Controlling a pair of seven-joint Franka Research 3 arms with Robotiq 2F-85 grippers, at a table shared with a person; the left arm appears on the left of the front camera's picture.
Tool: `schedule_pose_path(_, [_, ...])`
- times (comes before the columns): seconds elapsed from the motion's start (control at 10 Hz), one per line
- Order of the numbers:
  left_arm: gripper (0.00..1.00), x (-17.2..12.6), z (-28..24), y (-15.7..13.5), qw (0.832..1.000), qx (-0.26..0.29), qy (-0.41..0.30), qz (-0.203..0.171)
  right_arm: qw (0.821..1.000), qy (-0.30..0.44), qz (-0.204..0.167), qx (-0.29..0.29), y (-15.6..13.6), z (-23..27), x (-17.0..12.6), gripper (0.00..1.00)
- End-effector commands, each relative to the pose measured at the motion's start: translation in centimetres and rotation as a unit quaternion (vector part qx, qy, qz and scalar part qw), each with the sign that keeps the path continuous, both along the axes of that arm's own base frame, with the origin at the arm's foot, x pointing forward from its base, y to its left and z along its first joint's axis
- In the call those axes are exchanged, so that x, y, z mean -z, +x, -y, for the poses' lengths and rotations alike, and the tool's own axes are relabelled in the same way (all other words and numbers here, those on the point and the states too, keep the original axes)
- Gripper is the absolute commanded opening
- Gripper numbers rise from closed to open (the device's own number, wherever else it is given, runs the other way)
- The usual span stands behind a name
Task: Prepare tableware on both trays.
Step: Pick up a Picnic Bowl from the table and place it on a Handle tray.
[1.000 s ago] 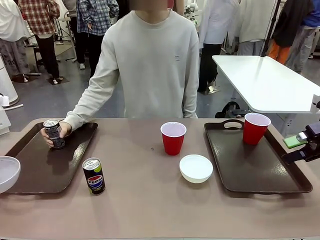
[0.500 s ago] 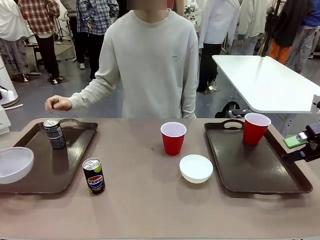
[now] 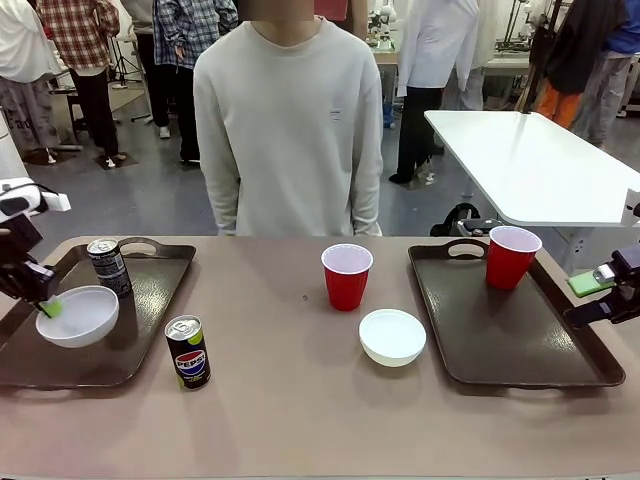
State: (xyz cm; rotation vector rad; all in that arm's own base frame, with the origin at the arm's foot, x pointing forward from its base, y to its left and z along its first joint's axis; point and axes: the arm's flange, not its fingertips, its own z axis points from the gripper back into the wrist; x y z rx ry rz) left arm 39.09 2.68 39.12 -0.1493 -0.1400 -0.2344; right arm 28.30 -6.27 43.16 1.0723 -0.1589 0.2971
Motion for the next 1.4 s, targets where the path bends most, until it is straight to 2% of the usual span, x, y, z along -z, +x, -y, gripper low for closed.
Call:
schedule_pose_path(0.0, [0.04, 1.1, 0.4, 1.8, 1.000, -0.013, 0.001, 0.011, 1.000, 0.017, 0.008, 0.000, 0.3, -0.1, -0.1, 1.00])
schedule_pose_path(0.1, [0.04, 1.7, 0.6, 2.5, 1.000, -0.009, -0.002, 0.016, 1.000, 0.017, 0.008, 0.000, 0.3, -0.1, -0.1, 1.00])
schedule_pose_path(0.6, [0.04, 4.2, 0.7, 3.8, 0.999, -0.022, 0.046, -0.012, 1.000, 0.017, 0.008, 0.000, 0.3, -0.1, -0.1, 1.00])
schedule_pose_path(0.7, [0.21, 4.2, 0.8, 3.8, 0.999, -0.028, 0.042, -0.015, 1.000, 0.017, 0.008, 0.000, 0.3, -0.1, -0.1, 1.00])
schedule_pose_path(0.8, [0.64, 3.6, 0.8, 3.6, 0.999, -0.024, 0.038, -0.013, 1.000, 0.017, 0.008, 0.000, 0.3, -0.1, -0.1, 1.00])
schedule_pose_path(0.9, [0.81, 2.9, 0.8, 3.3, 0.999, -0.022, 0.031, -0.010, 1.000, 0.017, 0.008, 0.000, 0.3, -0.1, -0.1, 1.00])
schedule_pose_path(1.0, [0.83, 1.8, 1.1, 2.5, 1.000, -0.016, 0.014, -0.013, 1.000, 0.017, 0.008, 0.000, 0.3, -0.1, -0.1, 1.00])
schedule_pose_path(1.1, [1.00, 0.5, 1.6, 1.9, 1.000, -0.008, 0.012, -0.010, 1.000, 0.017, 0.008, 0.000, 0.3, -0.1, -0.1, 1.00])
schedule_pose_path(1.3, [1.00, -1.6, 2.3, 0.5, 1.000, -0.002, 0.013, -0.012, 1.000, 0.017, 0.008, 0.000, 0.3, -0.1, -0.1, 1.00])
